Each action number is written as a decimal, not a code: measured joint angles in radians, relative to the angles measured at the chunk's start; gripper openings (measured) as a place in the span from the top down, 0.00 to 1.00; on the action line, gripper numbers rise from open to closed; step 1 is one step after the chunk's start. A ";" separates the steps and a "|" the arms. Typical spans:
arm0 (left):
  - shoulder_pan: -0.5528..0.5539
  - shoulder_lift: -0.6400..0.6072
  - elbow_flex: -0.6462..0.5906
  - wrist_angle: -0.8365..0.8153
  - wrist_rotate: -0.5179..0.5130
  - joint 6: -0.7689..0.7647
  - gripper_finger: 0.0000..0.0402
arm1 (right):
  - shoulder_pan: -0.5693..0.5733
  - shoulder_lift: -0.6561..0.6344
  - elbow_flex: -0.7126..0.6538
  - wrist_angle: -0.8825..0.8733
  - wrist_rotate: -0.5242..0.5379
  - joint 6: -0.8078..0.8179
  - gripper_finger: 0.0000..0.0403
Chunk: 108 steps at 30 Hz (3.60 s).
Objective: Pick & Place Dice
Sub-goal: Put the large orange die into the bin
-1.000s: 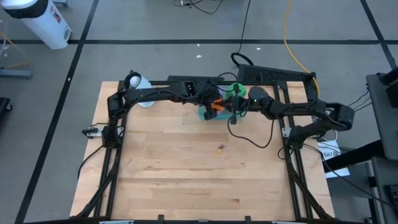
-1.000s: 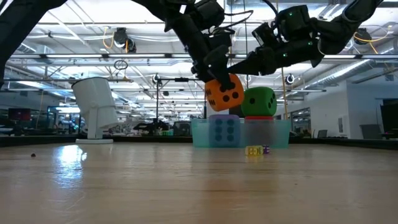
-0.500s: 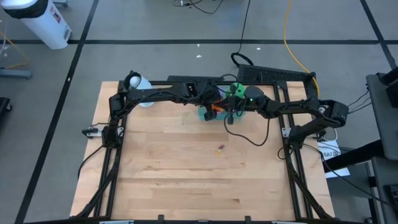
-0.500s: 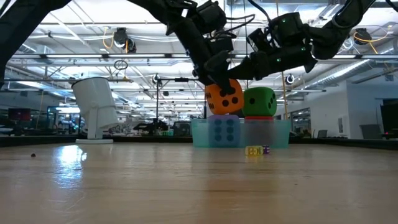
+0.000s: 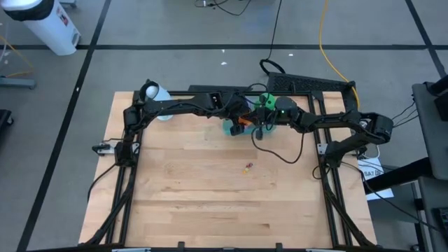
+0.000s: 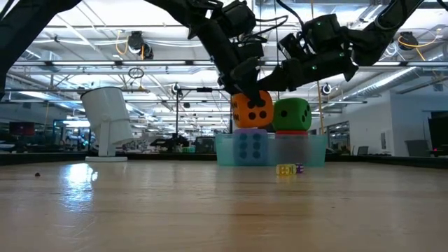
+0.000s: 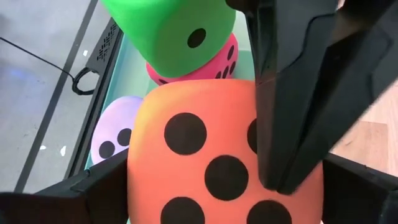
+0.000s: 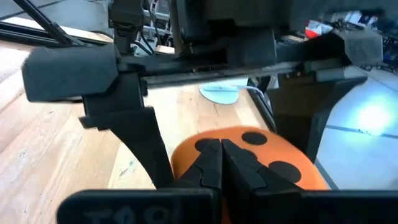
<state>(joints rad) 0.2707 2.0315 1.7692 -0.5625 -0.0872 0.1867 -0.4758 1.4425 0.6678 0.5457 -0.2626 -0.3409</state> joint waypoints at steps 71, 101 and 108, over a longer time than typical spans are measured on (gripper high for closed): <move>-0.006 -0.070 0.002 -0.010 -0.014 -0.008 0.01 | 0.024 -0.106 -0.002 0.022 -0.006 0.046 1.00; 0.044 -0.022 -0.006 0.017 0.100 -0.221 0.01 | 0.032 -0.271 -0.005 -0.132 -0.029 0.094 1.00; 0.058 -0.022 -0.007 0.041 0.192 -0.244 0.00 | 0.032 -0.290 -0.004 -0.215 -0.029 0.086 1.00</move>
<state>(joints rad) 0.3290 2.0098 1.7622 -0.5212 0.1043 -0.0577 -0.4440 1.1526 0.6640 0.3304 -0.2916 -0.2545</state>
